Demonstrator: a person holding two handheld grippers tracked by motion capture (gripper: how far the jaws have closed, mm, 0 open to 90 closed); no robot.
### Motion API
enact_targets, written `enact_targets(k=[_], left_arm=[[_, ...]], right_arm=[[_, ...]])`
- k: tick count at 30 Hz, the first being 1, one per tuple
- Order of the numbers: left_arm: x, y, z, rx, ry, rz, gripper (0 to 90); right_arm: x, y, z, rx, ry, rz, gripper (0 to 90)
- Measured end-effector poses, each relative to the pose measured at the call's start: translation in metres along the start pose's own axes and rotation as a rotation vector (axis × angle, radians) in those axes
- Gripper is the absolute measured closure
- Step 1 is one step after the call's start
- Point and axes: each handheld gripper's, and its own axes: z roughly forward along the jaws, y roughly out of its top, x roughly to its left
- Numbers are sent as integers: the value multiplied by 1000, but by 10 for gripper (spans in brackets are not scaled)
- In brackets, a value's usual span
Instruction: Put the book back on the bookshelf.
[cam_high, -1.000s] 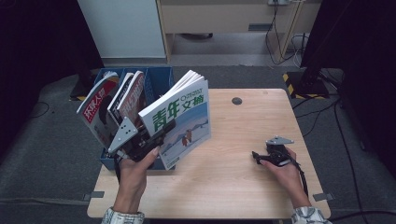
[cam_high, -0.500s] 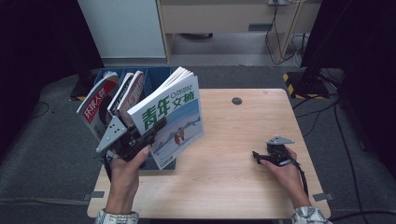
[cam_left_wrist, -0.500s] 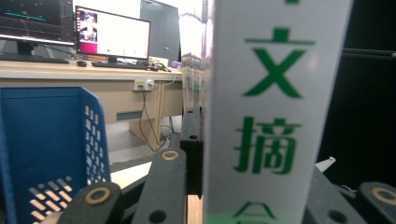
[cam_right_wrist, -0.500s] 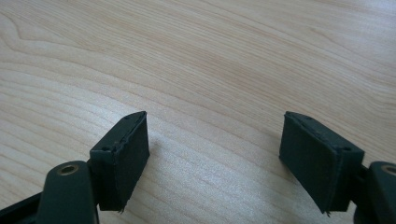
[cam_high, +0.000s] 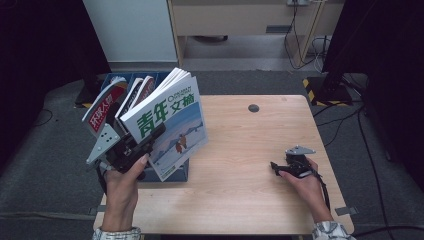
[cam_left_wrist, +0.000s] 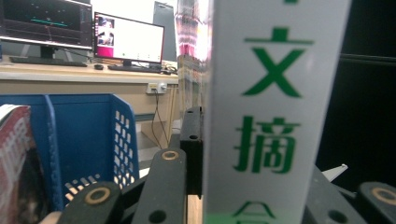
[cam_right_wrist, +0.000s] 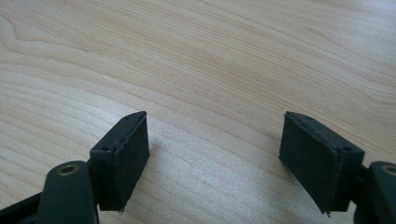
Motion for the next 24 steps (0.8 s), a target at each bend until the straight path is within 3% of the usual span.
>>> enact_targets(k=[24], left_arm=[[8,9,-24,-21,64,5,738]], right_arm=[[-2,0,0,2,-5,3,241]])
